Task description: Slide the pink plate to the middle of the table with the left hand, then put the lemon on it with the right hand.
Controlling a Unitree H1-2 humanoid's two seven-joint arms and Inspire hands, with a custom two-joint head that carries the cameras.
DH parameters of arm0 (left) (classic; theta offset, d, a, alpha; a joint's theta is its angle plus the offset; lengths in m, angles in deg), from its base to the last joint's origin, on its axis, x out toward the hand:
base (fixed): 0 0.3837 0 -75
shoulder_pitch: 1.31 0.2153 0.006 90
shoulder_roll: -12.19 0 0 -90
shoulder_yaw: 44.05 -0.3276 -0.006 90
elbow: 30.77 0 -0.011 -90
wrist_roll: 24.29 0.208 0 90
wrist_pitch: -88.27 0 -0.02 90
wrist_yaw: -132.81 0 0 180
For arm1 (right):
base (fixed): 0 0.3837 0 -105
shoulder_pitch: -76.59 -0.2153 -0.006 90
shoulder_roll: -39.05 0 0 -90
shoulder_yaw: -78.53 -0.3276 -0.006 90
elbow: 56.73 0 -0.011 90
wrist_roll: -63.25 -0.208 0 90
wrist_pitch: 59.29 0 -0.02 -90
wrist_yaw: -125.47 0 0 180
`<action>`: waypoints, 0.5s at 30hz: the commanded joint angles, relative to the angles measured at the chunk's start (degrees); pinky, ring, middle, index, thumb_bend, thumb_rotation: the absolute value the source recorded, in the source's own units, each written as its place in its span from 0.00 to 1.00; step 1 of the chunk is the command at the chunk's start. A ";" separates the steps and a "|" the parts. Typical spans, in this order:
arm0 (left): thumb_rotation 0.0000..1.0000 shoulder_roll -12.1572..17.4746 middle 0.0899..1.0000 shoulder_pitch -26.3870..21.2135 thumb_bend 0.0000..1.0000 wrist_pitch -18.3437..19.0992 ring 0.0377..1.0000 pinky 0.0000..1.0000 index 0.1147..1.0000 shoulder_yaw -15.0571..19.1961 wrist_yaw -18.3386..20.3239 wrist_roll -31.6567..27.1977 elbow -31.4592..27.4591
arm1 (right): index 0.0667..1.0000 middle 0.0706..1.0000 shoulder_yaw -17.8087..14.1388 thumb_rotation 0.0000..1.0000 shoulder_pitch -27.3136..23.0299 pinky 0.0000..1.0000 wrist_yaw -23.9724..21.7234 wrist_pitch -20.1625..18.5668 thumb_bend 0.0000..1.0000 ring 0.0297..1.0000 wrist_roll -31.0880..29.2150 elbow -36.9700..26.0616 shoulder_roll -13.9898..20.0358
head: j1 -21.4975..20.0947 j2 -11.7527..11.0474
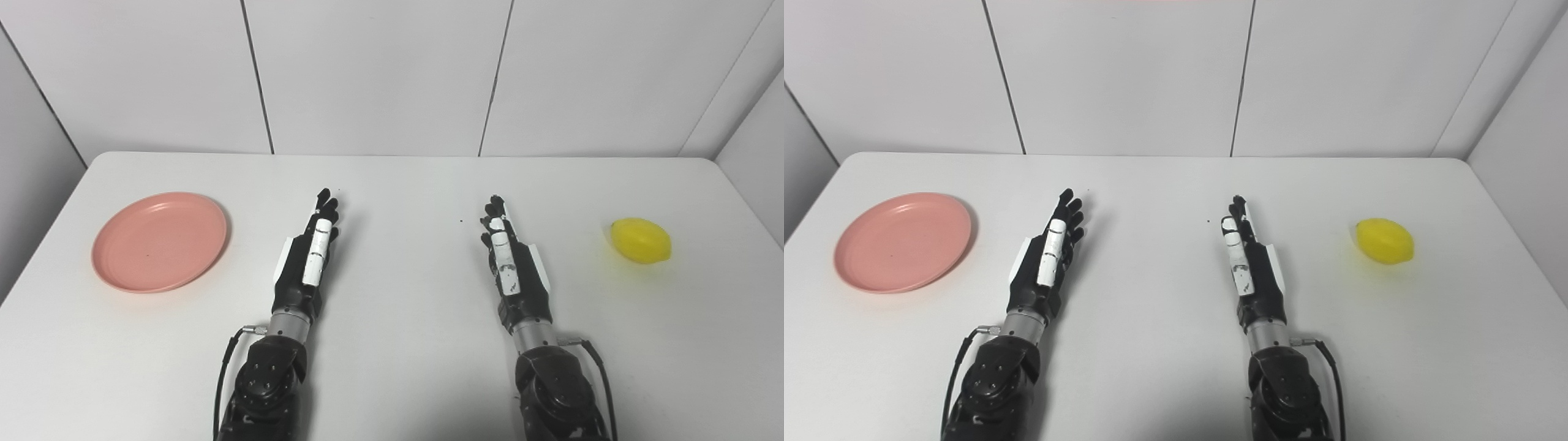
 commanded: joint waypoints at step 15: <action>1.00 -0.12 0.99 -2.33 0.67 -0.62 0.99 0.98 0.98 0.10 0.05 -0.09 -1.36 | 1.00 1.00 0.00 1.00 -1.54 1.00 0.19 2.88 0.77 1.00 -0.10 -1.75 -0.56 | 0.07 0.10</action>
